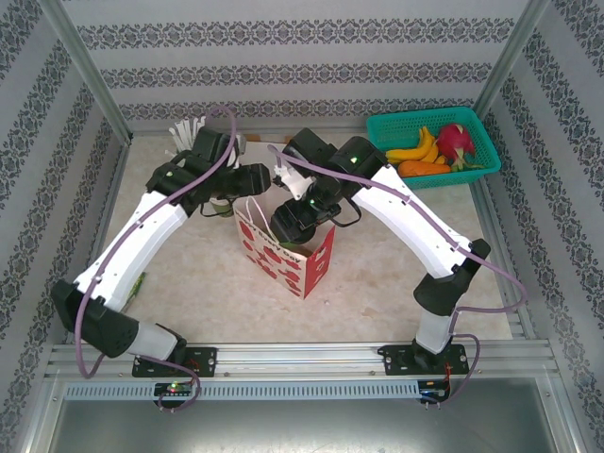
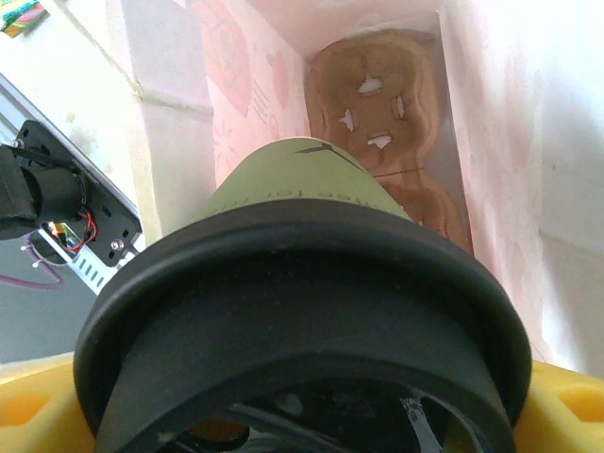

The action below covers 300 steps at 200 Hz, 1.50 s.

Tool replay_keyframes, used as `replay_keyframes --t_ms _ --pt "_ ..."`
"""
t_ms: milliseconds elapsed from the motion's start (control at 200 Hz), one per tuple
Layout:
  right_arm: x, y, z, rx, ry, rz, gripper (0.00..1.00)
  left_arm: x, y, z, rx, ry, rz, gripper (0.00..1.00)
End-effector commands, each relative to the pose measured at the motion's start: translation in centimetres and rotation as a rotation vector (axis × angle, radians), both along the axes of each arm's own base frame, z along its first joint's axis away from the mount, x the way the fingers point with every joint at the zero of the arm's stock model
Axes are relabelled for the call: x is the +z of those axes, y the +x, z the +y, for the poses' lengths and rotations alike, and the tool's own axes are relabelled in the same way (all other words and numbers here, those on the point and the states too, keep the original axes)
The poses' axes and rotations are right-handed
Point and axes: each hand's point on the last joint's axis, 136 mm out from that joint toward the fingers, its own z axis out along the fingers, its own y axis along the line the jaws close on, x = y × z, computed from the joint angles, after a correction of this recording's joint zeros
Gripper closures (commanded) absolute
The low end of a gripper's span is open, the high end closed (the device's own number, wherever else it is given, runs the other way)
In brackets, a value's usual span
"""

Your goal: Pack the takeout coffee

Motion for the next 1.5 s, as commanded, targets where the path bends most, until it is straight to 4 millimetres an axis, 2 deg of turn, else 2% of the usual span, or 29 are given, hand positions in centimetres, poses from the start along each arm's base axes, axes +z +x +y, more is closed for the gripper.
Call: replay_keyframes --t_ms 0,190,465,754,844,1064,1204,1494 --pt "1.1 0.0 -0.4 -0.016 0.037 -0.023 0.46 2.0 -2.1 -0.3 -0.137 0.001 -0.069 0.33" --pt "0.8 0.6 -0.5 -0.034 0.016 -0.031 0.46 1.6 -4.3 -0.3 -0.247 0.035 -0.083 0.32" --pt "0.3 1.0 -0.4 -0.04 -0.013 -0.036 0.46 2.3 -6.8 0.1 -0.342 0.07 -0.137 0.36" --pt "-0.1 1.0 1.0 -0.022 -0.019 -0.032 0.46 2.3 -7.1 -0.4 -0.375 0.048 -0.146 0.39" --pt "-0.8 1.6 0.4 -0.047 -0.065 -0.053 0.46 2.4 -7.5 -0.6 -0.402 0.04 -0.152 0.46" --pt "-1.9 2.5 -1.0 -0.088 -0.153 -0.069 0.46 3.1 -8.6 0.1 -0.401 0.048 -0.205 0.76" --pt "-2.6 2.6 -2.1 -0.083 -0.222 -0.08 0.46 3.5 -9.3 0.3 -0.404 0.036 -0.236 1.0" --pt "-3.1 1.2 -2.6 -0.018 -0.314 -0.063 0.46 4.2 -9.7 -0.3 -0.433 0.0 -0.25 1.0"
